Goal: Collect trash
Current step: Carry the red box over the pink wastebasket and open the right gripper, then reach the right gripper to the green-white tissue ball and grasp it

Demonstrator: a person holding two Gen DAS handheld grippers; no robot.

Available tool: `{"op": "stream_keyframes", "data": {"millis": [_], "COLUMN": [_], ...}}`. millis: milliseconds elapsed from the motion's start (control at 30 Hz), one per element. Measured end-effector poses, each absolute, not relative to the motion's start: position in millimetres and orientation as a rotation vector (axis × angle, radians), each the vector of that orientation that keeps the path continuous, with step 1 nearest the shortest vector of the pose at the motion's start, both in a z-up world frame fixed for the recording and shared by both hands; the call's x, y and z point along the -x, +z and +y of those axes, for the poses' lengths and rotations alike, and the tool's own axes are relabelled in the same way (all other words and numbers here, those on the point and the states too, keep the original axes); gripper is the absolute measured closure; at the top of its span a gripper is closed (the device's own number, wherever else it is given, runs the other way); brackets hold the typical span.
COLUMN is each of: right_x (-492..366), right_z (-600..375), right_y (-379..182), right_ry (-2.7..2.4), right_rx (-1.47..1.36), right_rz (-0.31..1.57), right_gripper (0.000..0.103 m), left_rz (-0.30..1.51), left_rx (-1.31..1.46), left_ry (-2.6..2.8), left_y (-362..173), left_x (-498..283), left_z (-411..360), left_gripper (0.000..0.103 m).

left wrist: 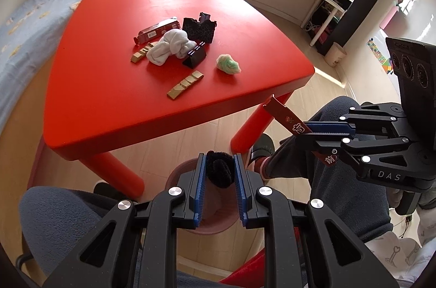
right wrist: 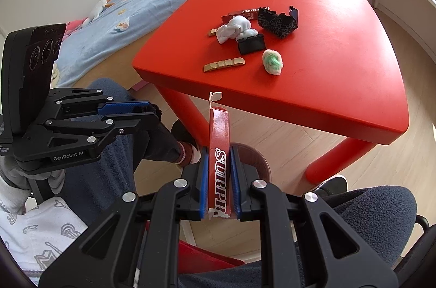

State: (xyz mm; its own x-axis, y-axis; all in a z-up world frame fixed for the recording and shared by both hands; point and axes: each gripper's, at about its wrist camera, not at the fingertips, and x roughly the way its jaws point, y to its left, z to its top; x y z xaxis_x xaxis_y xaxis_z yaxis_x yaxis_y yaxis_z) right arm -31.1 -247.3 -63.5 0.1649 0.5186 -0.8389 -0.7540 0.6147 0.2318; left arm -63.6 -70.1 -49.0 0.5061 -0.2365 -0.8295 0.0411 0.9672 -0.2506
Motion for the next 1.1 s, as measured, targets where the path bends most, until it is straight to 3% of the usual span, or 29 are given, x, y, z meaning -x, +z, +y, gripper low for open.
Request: {"op": "stream_keyframes", "data": {"millis": [167,200,233,267,300,333,400,533,1100], "right_x": [31.8,31.9,31.1,30.2,29.6,28.9,26.1,21.0,17.9], "right_z": [-246.4,-246.1,-246.8,-247.3,-248.2,-248.9,-250.0,-252.7,-254.6], "right_y": [-63.9,-64.3,-64.9,-65.2,-64.8,-65.1,-65.8,-68.6,-73.3], "right_ry": [0.938,0.934,0.927,0.920,0.914,0.904,0.879,0.854,0.837], "right_rx": [0.260,0.265,0.269,0.269,0.265,0.264,0.264,0.253,0.244], "right_rz": [1.076,1.076,1.072,1.068,1.062,1.059,1.059,1.073,1.089], "right_gripper": [0.087,0.078,0.066,0.041,0.027,0.024,0.008,0.005,0.004], "left_rz": [1.029,1.030,1.027,1.022,1.015,1.008,0.993,0.996,0.995], "left_rx": [0.214,0.216,0.215,0.211,0.211,0.216,0.221,0.225,0.225], "left_ry": [-0.179,-0.179,-0.177,-0.169,-0.161,-0.154,-0.132,-0.113,-0.094], "left_y": [-48.5,-48.2,-48.1,-47.8,-47.2,-46.5,-45.7,-46.2,-46.5], "left_x": [66.6,66.6,66.9,67.9,68.6,69.5,70.9,71.0,68.6], "left_z": [-71.0,-70.5,-69.3,-68.8,-67.7,-66.2,-62.8,-58.5,-52.8], "left_gripper": [0.080,0.074,0.060,0.052,0.037,0.023,0.014,0.008,0.008]}}
